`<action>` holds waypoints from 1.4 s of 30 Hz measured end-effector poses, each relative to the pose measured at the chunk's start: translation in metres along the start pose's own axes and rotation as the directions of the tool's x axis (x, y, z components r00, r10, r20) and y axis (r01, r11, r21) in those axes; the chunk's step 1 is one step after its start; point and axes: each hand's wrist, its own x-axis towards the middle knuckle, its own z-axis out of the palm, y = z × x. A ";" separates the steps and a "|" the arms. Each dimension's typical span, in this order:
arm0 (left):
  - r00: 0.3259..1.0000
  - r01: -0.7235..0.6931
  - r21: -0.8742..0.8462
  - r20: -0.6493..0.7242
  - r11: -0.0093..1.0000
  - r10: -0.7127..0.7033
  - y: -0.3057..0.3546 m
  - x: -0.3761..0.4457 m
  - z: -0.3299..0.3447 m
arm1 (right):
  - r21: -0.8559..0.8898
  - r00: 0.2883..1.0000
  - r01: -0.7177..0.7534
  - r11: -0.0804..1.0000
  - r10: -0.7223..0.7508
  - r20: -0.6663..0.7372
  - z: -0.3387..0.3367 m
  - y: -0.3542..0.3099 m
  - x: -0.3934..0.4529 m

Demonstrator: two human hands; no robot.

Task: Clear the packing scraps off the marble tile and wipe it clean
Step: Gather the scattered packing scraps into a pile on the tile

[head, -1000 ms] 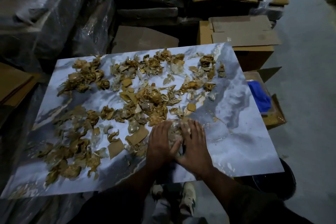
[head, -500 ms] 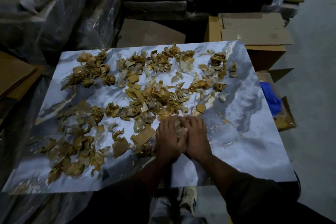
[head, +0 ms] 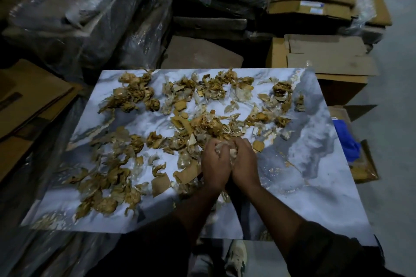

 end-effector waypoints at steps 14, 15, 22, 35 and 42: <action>0.992 -0.078 0.088 -0.091 0.993 0.086 0.007 0.104 -0.071 | -0.211 0.911 0.329 0.920 -0.250 0.329 0.038 -0.062 0.070; 0.991 -0.104 0.143 -0.065 0.984 0.115 0.001 0.108 -0.073 | -0.246 0.904 0.342 0.907 -0.245 0.350 0.043 -0.061 0.072; 0.972 -0.226 0.596 0.081 0.771 0.222 -0.047 0.113 -0.077 | -0.482 0.887 0.420 0.769 -0.233 0.399 0.067 -0.046 0.060; 0.974 -0.227 0.438 0.096 0.870 0.206 -0.045 0.112 -0.090 | -0.502 0.891 0.369 0.782 -0.144 0.431 0.056 -0.054 0.065; 0.919 -0.351 0.495 0.021 0.795 0.394 -0.021 0.112 -0.098 | -0.530 0.927 0.320 0.785 -0.144 0.347 0.029 -0.054 0.058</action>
